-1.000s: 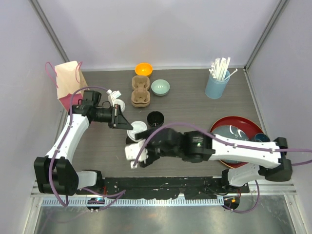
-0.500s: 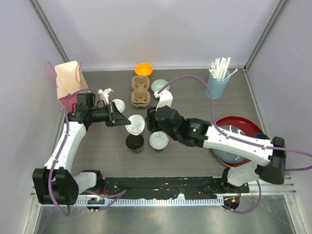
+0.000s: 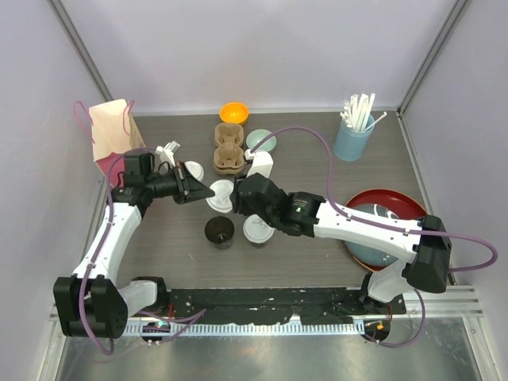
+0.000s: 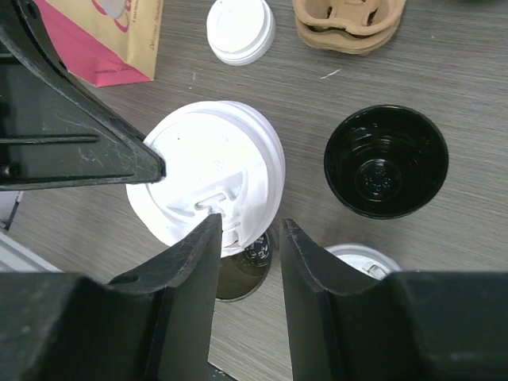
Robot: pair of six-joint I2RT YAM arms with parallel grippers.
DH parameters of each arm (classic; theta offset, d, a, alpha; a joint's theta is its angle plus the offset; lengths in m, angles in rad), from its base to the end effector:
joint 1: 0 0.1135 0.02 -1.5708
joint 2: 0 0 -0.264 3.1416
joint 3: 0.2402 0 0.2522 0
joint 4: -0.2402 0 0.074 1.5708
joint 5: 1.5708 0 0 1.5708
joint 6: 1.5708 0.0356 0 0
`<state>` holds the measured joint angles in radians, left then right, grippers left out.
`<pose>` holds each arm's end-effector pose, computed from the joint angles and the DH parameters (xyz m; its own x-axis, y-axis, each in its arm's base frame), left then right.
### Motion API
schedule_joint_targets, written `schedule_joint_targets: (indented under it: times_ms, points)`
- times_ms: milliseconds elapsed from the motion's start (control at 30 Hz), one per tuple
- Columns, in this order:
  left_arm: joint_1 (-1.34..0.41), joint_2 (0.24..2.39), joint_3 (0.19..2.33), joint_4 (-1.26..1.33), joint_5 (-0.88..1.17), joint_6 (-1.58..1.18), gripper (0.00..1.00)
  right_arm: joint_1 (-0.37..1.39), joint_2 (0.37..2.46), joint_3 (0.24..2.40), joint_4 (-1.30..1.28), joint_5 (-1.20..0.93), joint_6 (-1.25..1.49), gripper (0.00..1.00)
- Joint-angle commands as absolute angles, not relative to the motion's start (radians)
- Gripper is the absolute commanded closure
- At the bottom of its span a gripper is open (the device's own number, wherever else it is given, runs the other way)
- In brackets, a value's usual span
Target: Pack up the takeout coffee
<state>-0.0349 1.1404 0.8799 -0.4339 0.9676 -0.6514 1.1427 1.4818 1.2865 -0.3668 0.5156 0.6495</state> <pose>0.2332 -0.0375 0.2880 -0.9040 -0.3126 -0.2916 0.1309 0.4468 -0.8850 0.1560 0.2996 0.3318 -0.5501 0.0618 -0.8328 -0.3586 0.8831 0.3025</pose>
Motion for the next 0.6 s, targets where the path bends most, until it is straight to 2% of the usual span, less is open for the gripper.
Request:
schedule_joint_targets:
  times_ms: [0, 67, 300, 433, 567]
  points:
    - [-0.031, 1.108, 0.879, -0.367, 0.977, -0.686, 1.0, 1.137, 1.493, 1.313, -0.285, 0.479, 0.695, 0.59]
    - [-0.031, 1.106, 0.876, -0.364, 0.977, -0.687, 1.0, 1.128, 1.506, 1.312, -0.284, 0.453, 0.704, 0.54]
    - [-0.031, 1.108, 0.876, -0.36, 0.985, -0.687, 1.0, 1.115, 1.514, 1.293, -0.287, 0.472, 0.707, 0.54]
    - [-0.031, 1.109, 0.871, -0.348, 0.989, -0.698, 1.0, 1.112, 1.529, 1.301, -0.285, 0.469, 0.7, 0.64]
    - [-0.031, 1.108, 0.865, -0.341, 0.989, -0.706, 1.0, 1.111, 1.551, 1.315, -0.284, 0.449, 0.69, 0.65]
